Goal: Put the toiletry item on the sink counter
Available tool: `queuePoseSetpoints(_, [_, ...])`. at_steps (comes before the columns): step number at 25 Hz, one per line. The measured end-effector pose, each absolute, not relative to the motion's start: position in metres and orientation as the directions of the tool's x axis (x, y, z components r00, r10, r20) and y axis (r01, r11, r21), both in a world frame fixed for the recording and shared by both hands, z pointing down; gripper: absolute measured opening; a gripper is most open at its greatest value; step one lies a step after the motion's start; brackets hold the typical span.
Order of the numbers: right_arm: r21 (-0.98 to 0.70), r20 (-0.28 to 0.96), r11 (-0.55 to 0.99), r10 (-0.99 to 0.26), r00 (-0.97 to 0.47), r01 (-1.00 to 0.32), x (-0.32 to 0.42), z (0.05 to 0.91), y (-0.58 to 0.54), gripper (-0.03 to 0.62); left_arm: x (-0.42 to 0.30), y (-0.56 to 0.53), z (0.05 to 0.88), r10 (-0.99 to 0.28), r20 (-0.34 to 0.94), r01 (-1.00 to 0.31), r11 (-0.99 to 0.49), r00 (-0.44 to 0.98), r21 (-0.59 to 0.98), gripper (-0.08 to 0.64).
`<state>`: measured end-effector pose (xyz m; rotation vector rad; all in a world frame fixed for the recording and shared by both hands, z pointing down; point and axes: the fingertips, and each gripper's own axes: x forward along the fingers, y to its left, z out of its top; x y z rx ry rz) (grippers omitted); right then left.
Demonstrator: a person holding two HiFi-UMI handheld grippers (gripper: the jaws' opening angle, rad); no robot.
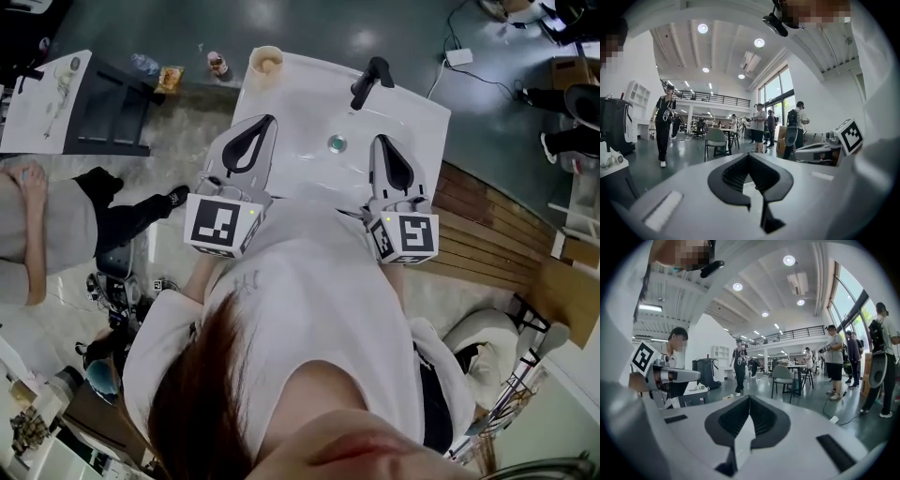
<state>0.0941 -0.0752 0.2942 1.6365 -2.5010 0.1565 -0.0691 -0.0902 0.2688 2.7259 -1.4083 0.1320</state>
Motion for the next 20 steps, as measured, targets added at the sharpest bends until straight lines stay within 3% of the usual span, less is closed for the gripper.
queuePoseSetpoints(20, [-0.023,0.208,0.367,-0.908,-0.363,-0.93,0.095,0.301,-0.088,0.011,-0.063,-0.111,0.275,-0.779,0.129,-0.789,-0.614,0.613,0.039,0.008])
